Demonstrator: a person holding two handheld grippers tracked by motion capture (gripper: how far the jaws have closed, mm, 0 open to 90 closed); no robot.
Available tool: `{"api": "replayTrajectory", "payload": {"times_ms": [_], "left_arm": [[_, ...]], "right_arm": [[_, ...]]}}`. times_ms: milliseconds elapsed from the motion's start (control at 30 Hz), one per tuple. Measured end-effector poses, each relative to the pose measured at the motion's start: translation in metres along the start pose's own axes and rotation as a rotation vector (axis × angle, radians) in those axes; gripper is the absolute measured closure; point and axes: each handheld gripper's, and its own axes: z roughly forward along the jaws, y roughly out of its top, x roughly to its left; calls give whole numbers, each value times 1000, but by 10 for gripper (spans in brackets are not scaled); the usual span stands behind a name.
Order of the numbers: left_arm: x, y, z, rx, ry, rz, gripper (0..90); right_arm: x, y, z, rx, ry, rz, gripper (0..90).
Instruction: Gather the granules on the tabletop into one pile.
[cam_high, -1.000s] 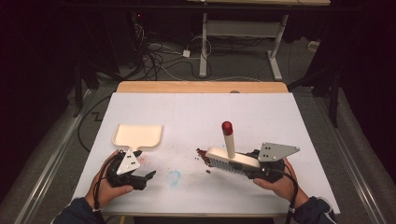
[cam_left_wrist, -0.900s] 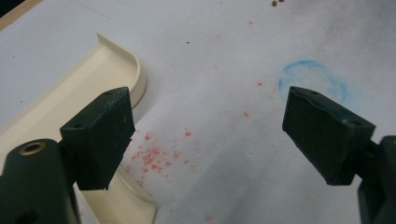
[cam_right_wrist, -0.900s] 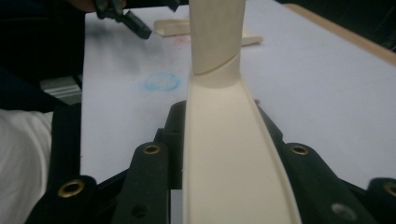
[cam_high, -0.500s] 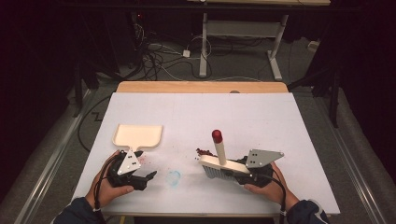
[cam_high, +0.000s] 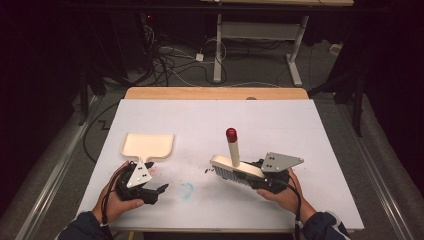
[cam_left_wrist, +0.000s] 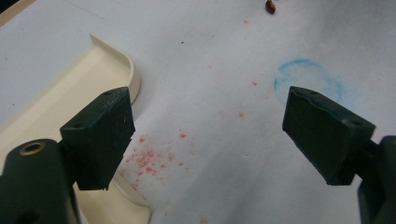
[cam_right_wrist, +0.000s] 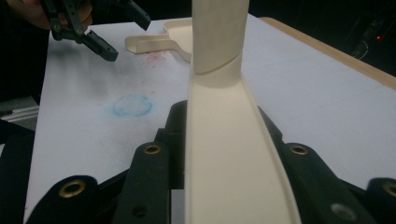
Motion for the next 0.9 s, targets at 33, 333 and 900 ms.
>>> {"api": "replayTrajectory", "payload": {"times_ms": [33, 333, 900], "left_arm": [[0, 0, 0, -1, 1, 0, 158], [1, -1, -2, -6, 11, 8, 158], [-6, 1, -2, 17, 39, 51, 158]], "right_arm": [[0, 1, -4, -2, -3, -1, 678], [3, -1, -47, 21, -27, 45, 677], [4, -25, -95, 186, 31, 250, 675]]}}
